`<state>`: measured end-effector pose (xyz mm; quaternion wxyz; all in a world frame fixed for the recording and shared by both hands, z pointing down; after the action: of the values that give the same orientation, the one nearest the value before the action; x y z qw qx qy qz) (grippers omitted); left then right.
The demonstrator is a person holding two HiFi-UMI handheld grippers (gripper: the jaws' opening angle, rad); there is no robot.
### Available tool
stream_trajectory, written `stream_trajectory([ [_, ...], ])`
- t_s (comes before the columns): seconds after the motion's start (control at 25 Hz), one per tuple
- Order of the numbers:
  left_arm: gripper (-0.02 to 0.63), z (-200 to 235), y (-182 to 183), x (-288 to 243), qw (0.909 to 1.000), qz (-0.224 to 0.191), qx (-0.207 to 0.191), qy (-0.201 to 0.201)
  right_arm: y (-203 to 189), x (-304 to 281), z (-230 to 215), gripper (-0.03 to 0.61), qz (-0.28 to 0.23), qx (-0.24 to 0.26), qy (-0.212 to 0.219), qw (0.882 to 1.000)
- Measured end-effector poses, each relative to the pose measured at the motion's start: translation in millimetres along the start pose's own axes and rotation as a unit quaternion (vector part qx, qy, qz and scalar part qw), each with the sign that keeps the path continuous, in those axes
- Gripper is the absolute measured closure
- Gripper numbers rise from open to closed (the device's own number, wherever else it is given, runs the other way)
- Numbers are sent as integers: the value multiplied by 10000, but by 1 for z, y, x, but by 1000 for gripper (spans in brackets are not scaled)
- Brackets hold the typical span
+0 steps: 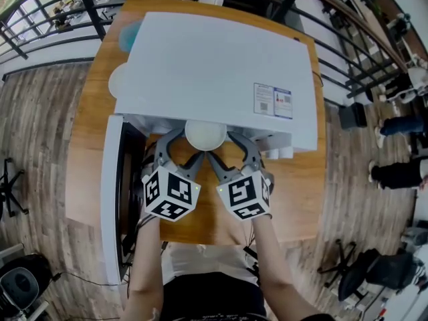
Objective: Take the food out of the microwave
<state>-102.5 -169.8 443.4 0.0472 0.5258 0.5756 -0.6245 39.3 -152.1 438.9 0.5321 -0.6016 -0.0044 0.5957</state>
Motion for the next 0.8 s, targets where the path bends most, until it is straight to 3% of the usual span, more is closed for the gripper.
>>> stream_trajectory([
  [0.8,310,-71,-15,29,9997,144,190,115,-46,47,29,308,2,158,190,9997],
])
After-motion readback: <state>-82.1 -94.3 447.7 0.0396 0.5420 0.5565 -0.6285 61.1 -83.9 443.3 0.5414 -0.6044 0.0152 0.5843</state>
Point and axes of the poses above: the fingertips, and each gripper's own axes: x backward along the fingers, z to its left, y out of its top, the point moved 10 cm from there along x, backward along the fingers, and after that the axes turned 11 degrees about z, right-handed, at the moved point
